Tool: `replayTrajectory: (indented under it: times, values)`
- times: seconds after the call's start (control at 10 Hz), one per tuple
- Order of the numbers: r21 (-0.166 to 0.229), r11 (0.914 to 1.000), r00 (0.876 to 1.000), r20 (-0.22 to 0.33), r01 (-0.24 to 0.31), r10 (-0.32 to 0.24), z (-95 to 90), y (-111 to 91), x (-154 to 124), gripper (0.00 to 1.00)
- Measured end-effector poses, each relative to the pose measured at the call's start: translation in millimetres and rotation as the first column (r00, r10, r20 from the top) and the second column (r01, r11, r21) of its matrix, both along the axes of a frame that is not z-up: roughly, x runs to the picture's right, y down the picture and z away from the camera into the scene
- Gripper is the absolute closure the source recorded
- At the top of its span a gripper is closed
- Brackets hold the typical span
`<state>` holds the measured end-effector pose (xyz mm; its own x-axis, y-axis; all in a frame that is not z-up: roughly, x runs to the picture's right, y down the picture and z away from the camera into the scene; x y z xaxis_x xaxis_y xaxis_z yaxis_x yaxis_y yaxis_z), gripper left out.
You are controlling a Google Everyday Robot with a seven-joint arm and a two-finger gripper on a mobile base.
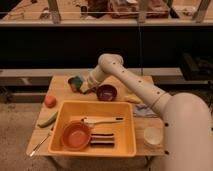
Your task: Wipe red bowl with sponge
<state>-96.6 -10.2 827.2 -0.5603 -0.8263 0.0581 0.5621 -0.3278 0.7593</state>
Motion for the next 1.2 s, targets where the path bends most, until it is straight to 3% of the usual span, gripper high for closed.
replayTrajectory:
  times: [0.3, 0.7, 0.9, 1.2]
  values:
    - [0.001, 0.9996, 0.997, 0.077, 0.030, -0.030, -31.2, 5, 20, 1.00]
    - [0.000, 0.9994, 0.996, 0.079, 0.035, -0.035, -30.9, 5, 18, 1.00]
    - [0.010, 0.9967, 0.996, 0.049, 0.080, -0.081, -25.7, 11, 15, 1.00]
    - [0.068, 0.9735, 0.974, -0.080, 0.218, -0.213, -43.7, 46, 9, 1.00]
